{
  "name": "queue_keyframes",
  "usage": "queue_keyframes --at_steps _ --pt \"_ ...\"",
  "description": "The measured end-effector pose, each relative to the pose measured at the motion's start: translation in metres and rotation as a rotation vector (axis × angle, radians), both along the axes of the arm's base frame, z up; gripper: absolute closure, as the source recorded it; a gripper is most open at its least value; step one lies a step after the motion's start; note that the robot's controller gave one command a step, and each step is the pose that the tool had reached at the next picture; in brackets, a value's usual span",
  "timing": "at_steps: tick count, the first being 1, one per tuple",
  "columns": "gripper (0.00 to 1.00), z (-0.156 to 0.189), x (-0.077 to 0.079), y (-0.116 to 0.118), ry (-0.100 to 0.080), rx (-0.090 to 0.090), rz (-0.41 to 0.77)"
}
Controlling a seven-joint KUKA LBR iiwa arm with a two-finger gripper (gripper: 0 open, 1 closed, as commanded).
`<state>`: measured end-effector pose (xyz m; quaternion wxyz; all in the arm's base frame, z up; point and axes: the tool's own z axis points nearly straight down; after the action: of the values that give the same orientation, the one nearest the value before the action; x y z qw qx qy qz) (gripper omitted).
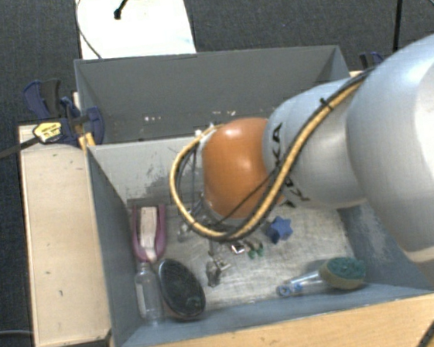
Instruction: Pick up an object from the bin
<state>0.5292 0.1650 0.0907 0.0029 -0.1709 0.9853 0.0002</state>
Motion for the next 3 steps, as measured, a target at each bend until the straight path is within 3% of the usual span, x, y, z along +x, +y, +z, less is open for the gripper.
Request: queue_keyframes --at_steps 1,2,3 --pt "0.00 0.015 -0.014 0.045 0.014 -0.023 0.150" --pt "0.00 -0.012 -0.022 0.082 0.008 -0.016 0.259" --pt "1.00 -0.012 -0.022 0.085 0.005 -0.009 0.259"
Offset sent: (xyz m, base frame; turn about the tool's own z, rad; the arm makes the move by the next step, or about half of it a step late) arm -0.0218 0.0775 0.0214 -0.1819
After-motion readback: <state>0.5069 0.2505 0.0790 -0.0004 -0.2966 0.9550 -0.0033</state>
